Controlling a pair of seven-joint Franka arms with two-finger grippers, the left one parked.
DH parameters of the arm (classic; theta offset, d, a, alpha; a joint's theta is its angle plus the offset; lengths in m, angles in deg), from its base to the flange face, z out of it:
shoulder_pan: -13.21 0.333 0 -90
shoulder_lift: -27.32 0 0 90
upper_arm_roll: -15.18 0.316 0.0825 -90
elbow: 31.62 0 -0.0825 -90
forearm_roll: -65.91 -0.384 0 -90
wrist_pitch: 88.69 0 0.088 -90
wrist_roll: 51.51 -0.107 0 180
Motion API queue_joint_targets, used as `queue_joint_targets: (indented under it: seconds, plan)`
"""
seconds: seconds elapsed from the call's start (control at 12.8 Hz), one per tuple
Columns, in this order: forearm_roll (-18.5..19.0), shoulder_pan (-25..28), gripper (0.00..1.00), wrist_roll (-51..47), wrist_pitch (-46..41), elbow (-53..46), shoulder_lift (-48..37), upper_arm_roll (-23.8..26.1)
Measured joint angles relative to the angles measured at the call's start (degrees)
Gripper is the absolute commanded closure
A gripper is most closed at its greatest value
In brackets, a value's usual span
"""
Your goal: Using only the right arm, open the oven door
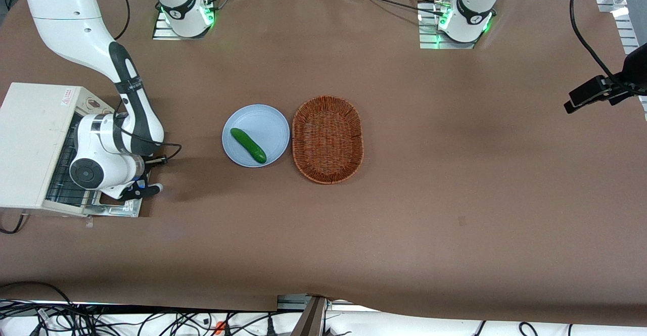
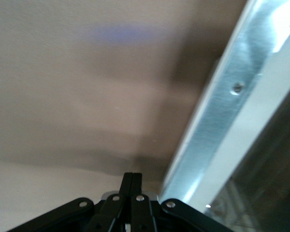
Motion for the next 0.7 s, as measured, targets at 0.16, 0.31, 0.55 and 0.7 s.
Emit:
queue_joint_targets:
  seconds: [0.16, 0.31, 0.55, 0.7]
  plan:
    - [-2.27, 2.04, 1.0, -3.76, -0.08, -0.02, 0.0, 0.16]
    - [-3.28, 3.45, 0.56, -5.27, -0.35, -0.8, -0.09, 0.16]
    - [-3.29, 3.45, 0.0, -5.03, -5.41, -5.82, -0.8, 0.03]
    - [-3.29, 3.42, 0.0, -3.33, -10.03, -10.02, -2.06, -0.19]
